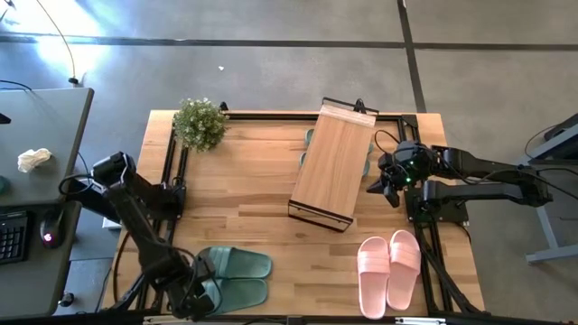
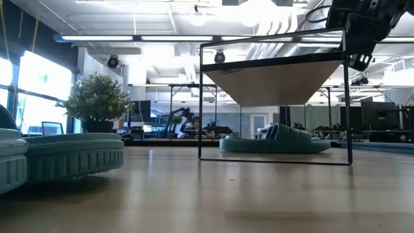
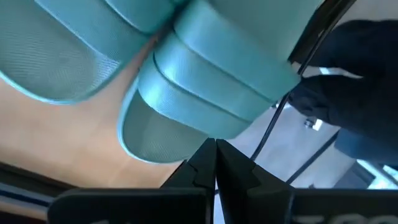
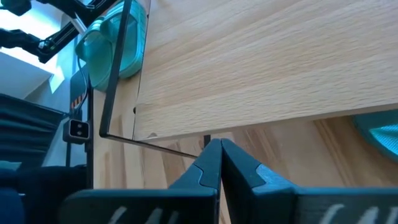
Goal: Pick and place slides into the shelf
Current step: Put the green slide under the shelf
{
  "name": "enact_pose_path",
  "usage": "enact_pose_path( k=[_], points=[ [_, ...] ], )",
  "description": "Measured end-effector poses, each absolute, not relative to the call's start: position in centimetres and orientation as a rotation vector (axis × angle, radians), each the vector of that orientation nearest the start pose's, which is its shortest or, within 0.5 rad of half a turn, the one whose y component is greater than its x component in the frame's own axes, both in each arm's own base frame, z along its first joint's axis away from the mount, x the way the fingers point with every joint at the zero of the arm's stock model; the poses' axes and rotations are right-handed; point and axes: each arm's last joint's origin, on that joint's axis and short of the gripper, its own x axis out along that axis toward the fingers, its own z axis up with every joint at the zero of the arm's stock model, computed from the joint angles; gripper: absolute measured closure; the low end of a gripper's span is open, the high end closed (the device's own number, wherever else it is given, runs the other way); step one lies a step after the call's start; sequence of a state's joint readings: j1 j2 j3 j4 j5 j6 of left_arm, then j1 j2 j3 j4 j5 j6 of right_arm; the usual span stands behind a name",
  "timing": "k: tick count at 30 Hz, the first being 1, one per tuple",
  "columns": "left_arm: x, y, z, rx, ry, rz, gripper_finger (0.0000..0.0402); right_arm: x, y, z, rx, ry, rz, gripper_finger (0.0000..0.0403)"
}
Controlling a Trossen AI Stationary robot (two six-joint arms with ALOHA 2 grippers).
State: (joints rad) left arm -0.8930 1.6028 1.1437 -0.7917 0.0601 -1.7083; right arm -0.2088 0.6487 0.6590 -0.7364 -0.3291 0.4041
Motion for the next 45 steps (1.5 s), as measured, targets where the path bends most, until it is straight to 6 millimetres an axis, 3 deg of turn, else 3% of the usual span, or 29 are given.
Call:
enact_pose_path(
  k=[8,13,20,26,36,41,45],
  points=[
    [16.2,-26.1,21.9,-0.720,1.386,0.207,0.0402,12.4,-1.8,26.2,0.516,0.714,-0.034,0.0403],
    [14.8,-27.3,20.7,-0.418,1.350,0.051,0.0402,12.4,-1.9,26.2,0.489,0.710,-0.070,0.0403],
    [14.8,-27.7,18.2,-0.022,1.367,-0.106,0.0402,12.4,-2.0,26.2,0.478,0.706,-0.098,0.0403],
    [14.9,-27.3,18.7,0.270,1.235,-0.155,0.0402,12.4,-2.1,26.2,0.459,0.702,-0.145,0.0403],
    [13.8,-28.0,18.9,0.789,1.135,-0.468,0.0402,12.4,-2.4,26.2,0.421,0.692,-0.245,0.0403],
    [13.8,-28.1,18.6,0.817,1.145,-0.502,0.0393,12.3,-2.5,26.1,0.411,0.691,-0.296,0.0403],
    [13.8,-28.3,18.7,0.804,1.151,-0.535,0.0359,12.3,-2.5,26.1,0.416,0.692,-0.300,0.0403]
  ],
)
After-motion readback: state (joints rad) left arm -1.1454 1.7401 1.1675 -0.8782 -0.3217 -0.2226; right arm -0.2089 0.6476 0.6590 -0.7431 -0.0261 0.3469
